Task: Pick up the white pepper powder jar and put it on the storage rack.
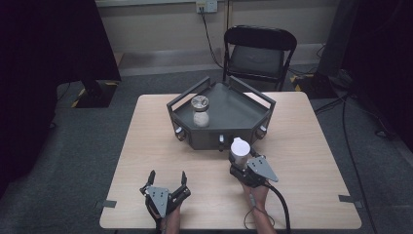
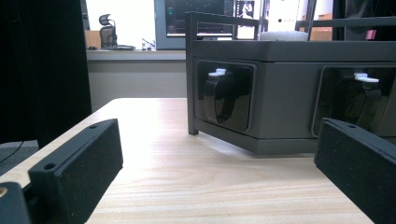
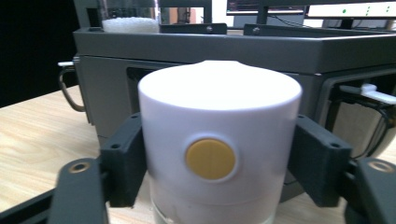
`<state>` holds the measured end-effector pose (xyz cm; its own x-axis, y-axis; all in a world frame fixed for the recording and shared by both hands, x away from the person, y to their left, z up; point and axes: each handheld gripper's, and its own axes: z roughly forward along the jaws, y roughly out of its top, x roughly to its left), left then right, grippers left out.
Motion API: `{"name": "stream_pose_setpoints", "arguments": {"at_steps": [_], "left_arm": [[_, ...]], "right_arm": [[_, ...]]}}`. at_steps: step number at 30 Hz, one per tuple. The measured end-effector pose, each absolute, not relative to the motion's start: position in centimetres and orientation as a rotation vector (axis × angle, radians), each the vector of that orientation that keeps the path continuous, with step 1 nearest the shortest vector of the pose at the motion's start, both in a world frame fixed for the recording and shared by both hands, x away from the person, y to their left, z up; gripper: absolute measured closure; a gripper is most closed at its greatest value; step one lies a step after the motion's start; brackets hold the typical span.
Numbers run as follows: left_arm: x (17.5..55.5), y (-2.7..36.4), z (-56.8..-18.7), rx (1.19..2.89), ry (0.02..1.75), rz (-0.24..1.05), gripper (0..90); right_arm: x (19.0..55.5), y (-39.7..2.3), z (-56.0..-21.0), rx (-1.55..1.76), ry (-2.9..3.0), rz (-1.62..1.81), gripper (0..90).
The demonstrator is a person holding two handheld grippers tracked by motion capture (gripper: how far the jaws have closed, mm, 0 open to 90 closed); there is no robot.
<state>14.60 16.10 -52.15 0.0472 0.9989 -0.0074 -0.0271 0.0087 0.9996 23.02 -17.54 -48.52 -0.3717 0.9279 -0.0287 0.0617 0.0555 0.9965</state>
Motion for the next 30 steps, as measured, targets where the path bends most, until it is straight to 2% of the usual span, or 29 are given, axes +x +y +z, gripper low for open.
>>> {"name": "stream_pose_setpoints", "arguments": {"at_steps": [30], "left_arm": [[14.6, 16.1, -52.2, 1.205, 1.158, 1.181, 0.4]], "right_arm": [[22.6, -17.7, -46.9, 1.013, 1.576, 1.405, 30.2]]}}
